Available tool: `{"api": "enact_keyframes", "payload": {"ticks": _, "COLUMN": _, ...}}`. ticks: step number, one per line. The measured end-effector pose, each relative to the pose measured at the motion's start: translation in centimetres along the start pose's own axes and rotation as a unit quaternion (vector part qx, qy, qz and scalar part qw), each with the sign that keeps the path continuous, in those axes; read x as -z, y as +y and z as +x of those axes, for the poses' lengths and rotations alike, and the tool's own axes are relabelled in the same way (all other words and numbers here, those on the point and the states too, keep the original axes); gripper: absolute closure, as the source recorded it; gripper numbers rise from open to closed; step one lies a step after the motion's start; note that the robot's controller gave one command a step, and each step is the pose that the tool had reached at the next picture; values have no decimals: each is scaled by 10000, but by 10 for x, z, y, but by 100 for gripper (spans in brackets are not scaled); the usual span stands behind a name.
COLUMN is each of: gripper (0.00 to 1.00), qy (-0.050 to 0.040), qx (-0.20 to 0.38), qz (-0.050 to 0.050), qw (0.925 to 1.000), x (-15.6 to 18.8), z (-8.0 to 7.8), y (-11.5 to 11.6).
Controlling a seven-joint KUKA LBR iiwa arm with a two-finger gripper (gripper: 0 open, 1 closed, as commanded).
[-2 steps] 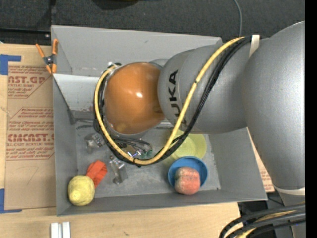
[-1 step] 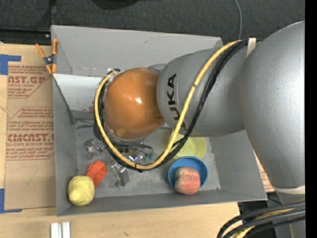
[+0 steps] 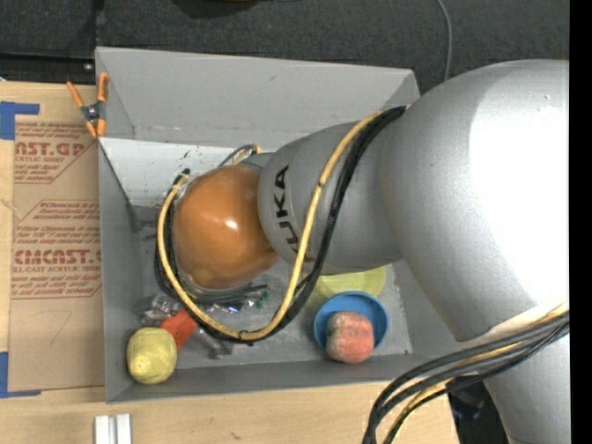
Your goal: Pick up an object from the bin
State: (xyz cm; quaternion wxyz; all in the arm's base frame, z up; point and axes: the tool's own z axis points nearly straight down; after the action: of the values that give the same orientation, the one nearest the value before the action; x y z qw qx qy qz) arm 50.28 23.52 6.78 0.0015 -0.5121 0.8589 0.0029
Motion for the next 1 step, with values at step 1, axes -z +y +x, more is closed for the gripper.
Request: {"api": "enact_keyframes", "payload": {"ticks": 1, "gripper": 100, "qy": 1, "qx": 244, "qz": 14, "qw": 9997, "x": 2, "z": 3, "y": -1}}
